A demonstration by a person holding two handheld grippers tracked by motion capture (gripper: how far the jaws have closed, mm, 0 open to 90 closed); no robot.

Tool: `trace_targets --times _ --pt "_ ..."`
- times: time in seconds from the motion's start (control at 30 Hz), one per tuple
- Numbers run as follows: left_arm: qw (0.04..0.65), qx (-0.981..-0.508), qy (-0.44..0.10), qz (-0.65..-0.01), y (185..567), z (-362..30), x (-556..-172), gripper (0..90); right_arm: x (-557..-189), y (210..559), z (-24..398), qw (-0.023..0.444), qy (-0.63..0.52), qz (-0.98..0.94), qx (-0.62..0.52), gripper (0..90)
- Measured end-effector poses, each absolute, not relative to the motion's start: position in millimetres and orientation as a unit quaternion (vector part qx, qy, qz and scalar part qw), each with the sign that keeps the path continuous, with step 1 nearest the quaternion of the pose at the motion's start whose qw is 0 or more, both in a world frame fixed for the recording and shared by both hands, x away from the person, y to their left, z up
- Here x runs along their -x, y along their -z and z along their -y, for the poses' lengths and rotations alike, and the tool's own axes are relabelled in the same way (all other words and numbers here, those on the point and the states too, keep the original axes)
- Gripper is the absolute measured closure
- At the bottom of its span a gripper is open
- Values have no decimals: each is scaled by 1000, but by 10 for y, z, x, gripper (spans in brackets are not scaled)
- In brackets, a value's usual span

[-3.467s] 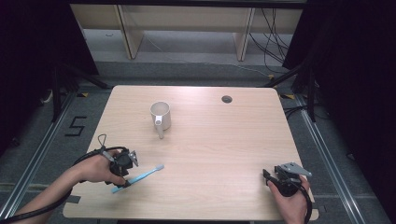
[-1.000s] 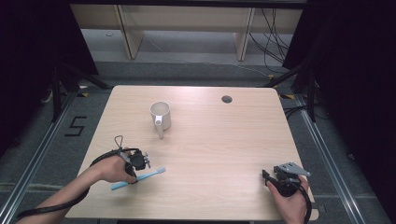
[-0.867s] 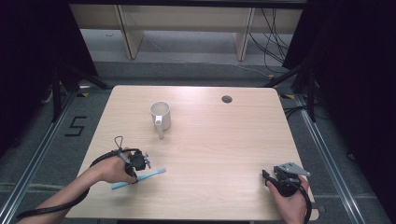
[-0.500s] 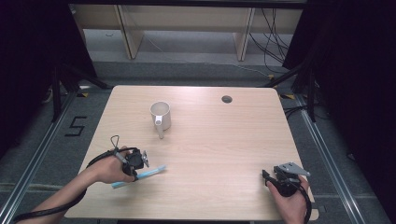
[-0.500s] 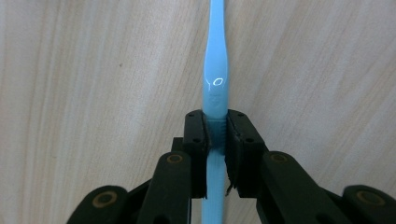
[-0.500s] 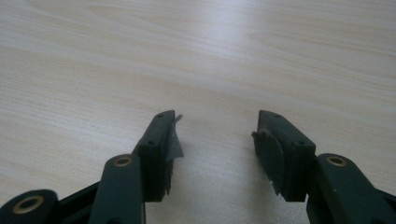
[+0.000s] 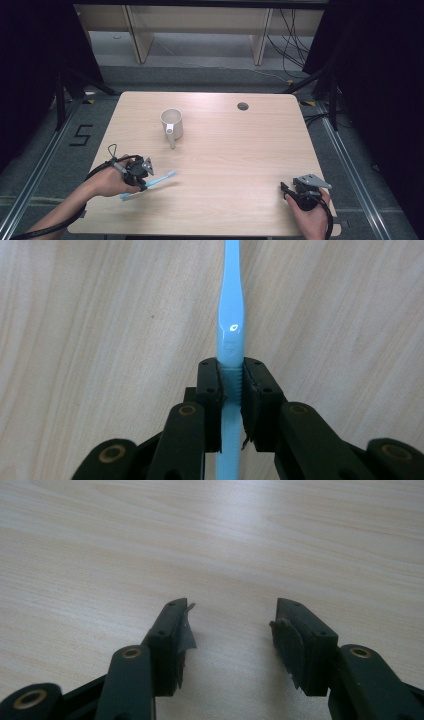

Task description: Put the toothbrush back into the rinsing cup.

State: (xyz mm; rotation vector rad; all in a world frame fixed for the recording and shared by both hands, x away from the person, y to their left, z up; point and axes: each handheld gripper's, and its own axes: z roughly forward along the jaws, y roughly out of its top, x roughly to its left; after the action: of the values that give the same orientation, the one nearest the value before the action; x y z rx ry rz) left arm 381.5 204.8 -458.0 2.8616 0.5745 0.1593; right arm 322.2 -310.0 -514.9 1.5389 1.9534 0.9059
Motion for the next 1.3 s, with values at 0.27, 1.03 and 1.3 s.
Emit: trace_targets --times 0.27,1.03,1.3 --pt "147 -964 -74 -207 4528 -2107 -3823 785 -3234 5149 3130 258 -329 -723 -549 487" --pt "340 -877 -180 -288 4325 -2346 -3915 786 -3222 5149 3102 244 -333 -715 -565 486" --pt "435 -822 -186 -317 4300 -2356 -3972 785 -3222 5148 3103 244 -333 -714 -565 486"
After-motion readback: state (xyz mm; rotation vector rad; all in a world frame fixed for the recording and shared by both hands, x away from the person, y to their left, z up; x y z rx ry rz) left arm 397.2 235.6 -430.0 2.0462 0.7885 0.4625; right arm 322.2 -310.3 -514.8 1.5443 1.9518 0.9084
